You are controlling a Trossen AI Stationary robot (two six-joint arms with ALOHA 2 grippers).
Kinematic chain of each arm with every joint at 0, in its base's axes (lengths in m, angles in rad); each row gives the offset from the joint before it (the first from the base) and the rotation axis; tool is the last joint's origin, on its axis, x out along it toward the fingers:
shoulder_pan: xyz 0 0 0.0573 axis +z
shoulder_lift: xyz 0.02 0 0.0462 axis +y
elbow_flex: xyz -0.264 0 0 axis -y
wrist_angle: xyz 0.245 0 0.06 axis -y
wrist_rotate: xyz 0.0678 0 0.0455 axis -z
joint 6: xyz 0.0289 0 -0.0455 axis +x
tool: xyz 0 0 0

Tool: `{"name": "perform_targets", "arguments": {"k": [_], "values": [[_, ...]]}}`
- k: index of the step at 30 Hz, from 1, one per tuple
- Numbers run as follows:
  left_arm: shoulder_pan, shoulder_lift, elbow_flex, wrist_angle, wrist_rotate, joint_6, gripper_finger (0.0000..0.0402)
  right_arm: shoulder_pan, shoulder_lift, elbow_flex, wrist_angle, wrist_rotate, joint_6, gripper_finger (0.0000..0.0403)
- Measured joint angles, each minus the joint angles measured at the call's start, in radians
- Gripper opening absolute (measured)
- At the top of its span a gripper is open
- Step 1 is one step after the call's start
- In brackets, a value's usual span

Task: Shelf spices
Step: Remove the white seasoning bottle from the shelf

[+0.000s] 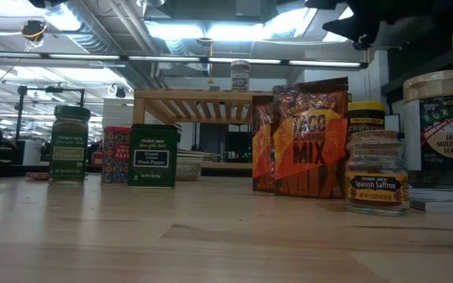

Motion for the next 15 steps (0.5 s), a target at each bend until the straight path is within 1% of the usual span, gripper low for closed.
{"name": "perform_targets", "arguments": {"k": [3,5,7,8,10,12,13,15], "values": [[0.000,0.000,0.000,-0.019,0.000,0.000,0.0340,-0.002,0.000,0.000,0.008,-0.046,0.081,0.0392],[0.000,0.000,0.000,-0.037,0.000,-0.001,0.0340,-0.017,0.000,0.000,0.029,-0.072,0.107,0.0392],[0.000,0.000,0.000,-0.057,0.000,0.000,0.0340,-0.053,-0.001,0.004,0.028,-0.161,0.109,0.0392],[0.000,0.000,0.000,-0.059,0.000,0.000,0.0340,-0.081,-0.001,0.015,0.002,-0.229,0.109,0.0392],[0.000,0.000,0.000,-0.073,0.000,0.000,0.0340,-0.139,0.006,0.059,-0.088,-0.374,0.132,0.0392],[0.000,0.000,0.000,-0.074,0.000,-0.001,0.0340,-0.199,0.034,0.132,-0.214,-0.482,0.161,0.0388],[0.000,0.000,0.000,-0.075,0.000,-0.004,0.0340,-0.228,0.052,0.171,-0.294,-0.518,0.165,0.0384],[0.000,0.000,0.000,-0.074,0.000,-0.009,0.0340,-0.278,0.108,0.255,-0.448,-0.555,0.153,0.0376]]}}
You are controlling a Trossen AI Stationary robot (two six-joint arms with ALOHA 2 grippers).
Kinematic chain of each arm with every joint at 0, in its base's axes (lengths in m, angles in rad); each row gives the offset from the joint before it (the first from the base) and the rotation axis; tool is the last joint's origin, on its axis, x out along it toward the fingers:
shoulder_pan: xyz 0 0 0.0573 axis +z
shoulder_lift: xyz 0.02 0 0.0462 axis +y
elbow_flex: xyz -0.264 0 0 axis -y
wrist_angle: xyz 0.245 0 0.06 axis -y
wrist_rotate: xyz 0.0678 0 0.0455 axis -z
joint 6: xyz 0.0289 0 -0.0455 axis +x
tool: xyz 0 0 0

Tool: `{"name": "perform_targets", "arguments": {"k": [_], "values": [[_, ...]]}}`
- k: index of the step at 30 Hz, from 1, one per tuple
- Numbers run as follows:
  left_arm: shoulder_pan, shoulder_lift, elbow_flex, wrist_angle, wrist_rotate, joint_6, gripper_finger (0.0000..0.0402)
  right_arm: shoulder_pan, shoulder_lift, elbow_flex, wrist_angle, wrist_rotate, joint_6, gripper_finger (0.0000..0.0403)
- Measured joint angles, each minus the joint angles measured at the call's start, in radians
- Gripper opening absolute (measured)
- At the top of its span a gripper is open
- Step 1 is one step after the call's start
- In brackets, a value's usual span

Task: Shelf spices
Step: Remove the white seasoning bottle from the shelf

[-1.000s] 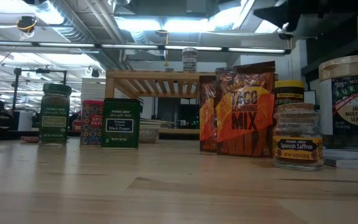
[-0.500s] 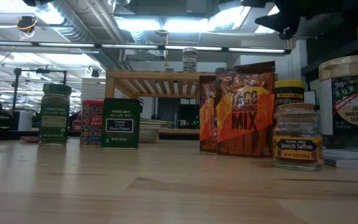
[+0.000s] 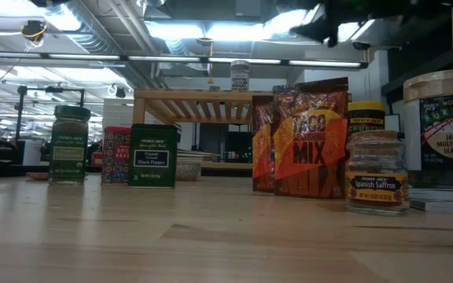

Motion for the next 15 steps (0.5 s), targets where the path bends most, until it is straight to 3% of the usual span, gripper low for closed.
{"name": "perform_targets", "arguments": {"k": [5,15], "values": [[0.000,0.000,0.000,0.000,-0.002,0.001,0.0340,-0.076,0.151,0.170,-0.201,-0.023,-0.106,0.0354],[0.000,0.000,0.000,-0.002,-0.008,0.001,0.0340,-0.095,0.349,0.310,-0.230,-0.024,-0.224,0.0327]]}}
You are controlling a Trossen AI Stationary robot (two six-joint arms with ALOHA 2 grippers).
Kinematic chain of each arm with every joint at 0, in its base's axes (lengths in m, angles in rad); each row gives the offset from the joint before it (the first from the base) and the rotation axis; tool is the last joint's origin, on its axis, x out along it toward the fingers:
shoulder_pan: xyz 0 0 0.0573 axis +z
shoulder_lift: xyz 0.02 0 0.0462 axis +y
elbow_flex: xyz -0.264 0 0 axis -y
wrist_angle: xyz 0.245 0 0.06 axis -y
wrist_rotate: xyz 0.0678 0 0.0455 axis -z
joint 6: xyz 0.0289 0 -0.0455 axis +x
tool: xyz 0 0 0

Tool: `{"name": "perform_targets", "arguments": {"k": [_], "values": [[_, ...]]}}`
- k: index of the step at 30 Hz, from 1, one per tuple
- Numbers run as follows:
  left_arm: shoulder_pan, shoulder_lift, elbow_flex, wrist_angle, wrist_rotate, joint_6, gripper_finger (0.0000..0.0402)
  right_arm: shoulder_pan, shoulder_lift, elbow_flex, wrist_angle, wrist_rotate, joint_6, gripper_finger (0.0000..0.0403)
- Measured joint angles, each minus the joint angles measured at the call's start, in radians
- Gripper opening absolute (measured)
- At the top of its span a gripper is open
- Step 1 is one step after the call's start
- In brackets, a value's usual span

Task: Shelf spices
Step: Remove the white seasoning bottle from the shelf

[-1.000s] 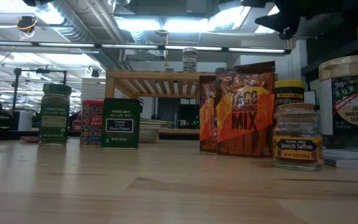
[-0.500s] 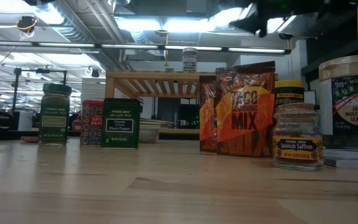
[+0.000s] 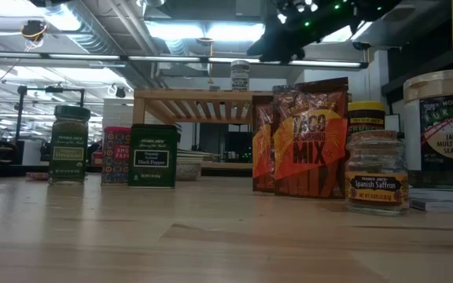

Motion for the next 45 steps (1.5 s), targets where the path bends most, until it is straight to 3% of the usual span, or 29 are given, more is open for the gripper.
{"name": "perform_targets", "arguments": {"k": [9,17,26,45], "values": [[0.000,0.000,0.000,-0.006,-0.003,0.000,0.0340,-0.022,0.047,0.009,0.004,0.034,-0.037,0.0326],[0.000,0.000,0.000,-0.038,-0.003,0.007,0.0340,-0.094,0.058,0.009,0.003,-0.160,0.064,0.0326],[0.000,0.000,0.000,-0.053,-0.004,0.000,0.0340,-0.104,0.115,0.009,0.094,-0.304,0.071,0.0326],[0.000,0.000,0.000,-0.053,-0.010,-0.044,0.0340,-0.104,0.292,0.009,0.235,-0.341,0.074,0.0326]]}}
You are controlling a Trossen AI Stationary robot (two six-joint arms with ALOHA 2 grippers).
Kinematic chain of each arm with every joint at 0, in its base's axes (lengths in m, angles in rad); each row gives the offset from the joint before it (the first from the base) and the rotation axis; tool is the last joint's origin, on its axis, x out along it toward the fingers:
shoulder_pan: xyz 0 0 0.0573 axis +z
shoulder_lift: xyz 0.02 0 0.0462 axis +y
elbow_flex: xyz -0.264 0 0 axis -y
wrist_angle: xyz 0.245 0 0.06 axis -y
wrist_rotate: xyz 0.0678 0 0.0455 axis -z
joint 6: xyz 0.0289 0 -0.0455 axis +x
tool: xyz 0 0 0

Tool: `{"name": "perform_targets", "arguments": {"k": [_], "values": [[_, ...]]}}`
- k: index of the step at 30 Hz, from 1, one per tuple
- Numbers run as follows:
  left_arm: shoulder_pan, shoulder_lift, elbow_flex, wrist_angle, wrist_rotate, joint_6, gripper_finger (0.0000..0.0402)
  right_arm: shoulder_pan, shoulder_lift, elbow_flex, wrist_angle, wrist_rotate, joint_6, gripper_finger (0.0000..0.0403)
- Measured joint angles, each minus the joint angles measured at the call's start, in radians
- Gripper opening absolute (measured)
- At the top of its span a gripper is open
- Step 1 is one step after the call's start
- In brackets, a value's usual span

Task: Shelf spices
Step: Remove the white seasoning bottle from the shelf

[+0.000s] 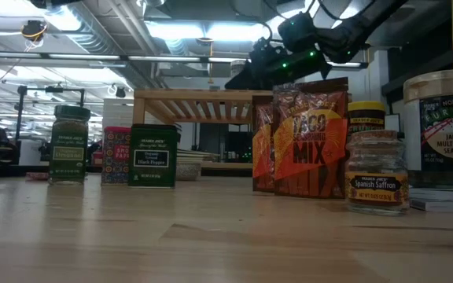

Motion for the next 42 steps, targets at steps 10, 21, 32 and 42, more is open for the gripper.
{"name": "perform_targets", "arguments": {"k": [10,21,32,42], "values": [[0.000,0.000,0.000,0.000,-0.010,0.000,0.0340,0.000,0.005,0.000,0.034,0.000,0.000,0.0243],[0.000,0.000,0.000,0.000,-0.015,0.000,0.0340,0.003,0.005,0.000,0.039,-0.005,0.011,0.0206],[0.000,0.000,0.000,0.000,-0.016,0.002,0.0340,0.059,-0.169,0.026,-0.009,-0.027,0.020,0.0206],[0.000,0.000,0.000,-0.022,-0.016,0.000,0.0340,0.142,-0.493,0.027,-0.440,0.040,-0.012,0.0206]]}}
